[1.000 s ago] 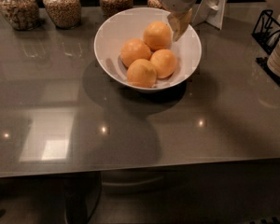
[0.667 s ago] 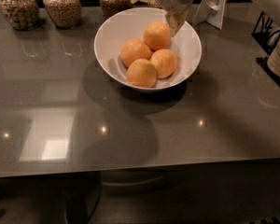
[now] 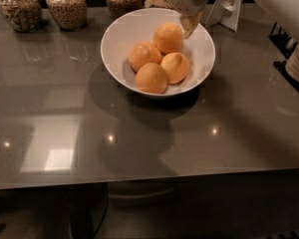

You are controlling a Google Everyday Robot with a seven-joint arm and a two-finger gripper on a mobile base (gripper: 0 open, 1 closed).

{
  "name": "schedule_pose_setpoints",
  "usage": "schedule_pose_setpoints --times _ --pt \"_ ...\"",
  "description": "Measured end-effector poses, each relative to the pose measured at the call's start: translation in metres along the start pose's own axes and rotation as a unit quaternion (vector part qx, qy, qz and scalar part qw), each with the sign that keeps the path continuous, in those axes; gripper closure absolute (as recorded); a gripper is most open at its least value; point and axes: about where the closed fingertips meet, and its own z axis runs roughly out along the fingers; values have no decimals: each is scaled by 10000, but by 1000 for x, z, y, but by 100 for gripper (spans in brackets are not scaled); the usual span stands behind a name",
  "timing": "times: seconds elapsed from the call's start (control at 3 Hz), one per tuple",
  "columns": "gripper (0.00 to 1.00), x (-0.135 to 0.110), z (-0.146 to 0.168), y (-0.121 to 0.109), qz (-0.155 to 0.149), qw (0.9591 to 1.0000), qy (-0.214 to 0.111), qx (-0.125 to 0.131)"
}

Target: Pick orange from white bowl

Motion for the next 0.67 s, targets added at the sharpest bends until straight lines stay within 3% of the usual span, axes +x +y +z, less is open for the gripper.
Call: schedule_pose_setpoints --times 0.67 --pt "33 12 31 15 0 9995 -81 -305"
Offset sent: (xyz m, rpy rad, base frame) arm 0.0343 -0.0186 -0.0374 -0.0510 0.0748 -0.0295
